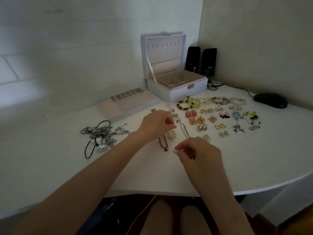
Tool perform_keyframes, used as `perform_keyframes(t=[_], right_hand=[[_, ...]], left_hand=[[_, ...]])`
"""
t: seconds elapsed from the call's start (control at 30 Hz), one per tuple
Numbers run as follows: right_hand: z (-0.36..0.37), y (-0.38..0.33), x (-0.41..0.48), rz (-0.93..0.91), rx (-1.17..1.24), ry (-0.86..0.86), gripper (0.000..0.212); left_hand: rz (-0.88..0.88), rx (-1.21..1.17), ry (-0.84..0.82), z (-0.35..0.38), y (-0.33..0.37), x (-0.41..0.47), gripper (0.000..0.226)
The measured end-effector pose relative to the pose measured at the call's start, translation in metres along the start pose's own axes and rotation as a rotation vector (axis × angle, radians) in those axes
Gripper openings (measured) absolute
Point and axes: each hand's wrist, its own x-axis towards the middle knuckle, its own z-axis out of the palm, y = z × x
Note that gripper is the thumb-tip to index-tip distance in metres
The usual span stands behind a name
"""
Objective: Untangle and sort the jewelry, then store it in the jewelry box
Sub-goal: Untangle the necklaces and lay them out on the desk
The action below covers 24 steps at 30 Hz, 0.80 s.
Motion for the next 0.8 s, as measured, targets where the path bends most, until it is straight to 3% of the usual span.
perform_keyframes(t=[0.4, 0.53, 0.8], right_hand=[[0.104, -0.065, 0.085, -0.145, -0.046, -0.239, 0.016], [0.130, -0.078, 0.102, -0.158, -0.081, -0.407, 0.016], [0.147, -0.065, 0.128, -0.093, -0.135, -0.445, 0.027]], left_hand=[[-0.153, -0.157, 0.073, -0.087, -0.094, -0.072, 0.010], [-0.203, -0.194, -0.100, -0.110, -0.128, -0.087, 0.016], [-0.182, -0.147, -0.404, -0.125, -0.154, -0.086, 0.025]])
